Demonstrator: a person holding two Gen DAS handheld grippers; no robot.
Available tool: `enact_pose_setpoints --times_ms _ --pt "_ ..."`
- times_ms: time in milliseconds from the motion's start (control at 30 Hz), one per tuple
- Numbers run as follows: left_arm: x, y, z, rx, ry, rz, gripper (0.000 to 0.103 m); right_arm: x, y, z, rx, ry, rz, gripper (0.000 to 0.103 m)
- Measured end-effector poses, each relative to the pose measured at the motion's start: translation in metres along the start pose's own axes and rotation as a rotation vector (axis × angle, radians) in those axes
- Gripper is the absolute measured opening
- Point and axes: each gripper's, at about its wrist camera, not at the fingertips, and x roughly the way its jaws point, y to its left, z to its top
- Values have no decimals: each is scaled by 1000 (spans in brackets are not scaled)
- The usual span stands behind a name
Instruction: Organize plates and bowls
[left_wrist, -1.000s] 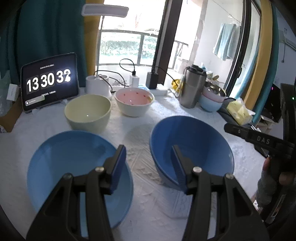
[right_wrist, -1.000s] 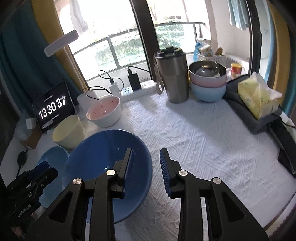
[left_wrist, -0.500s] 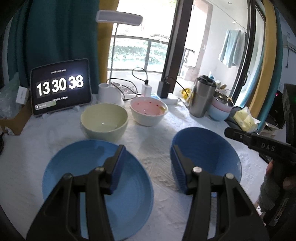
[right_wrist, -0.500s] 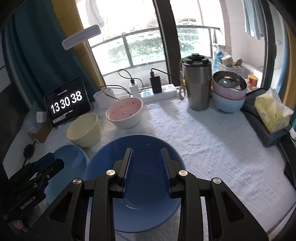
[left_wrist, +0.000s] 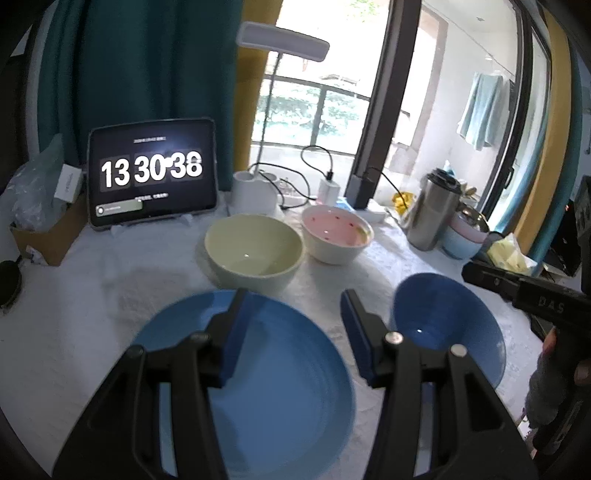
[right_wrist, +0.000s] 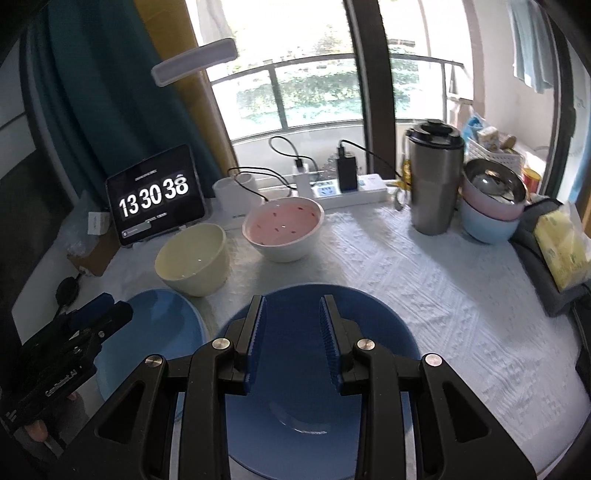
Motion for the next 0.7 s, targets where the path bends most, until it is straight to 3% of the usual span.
enact_pose_setpoints --times_ms 700 --pt "18 62 28 -51 -9 70 52 46 49 30 -35 58 84 31"
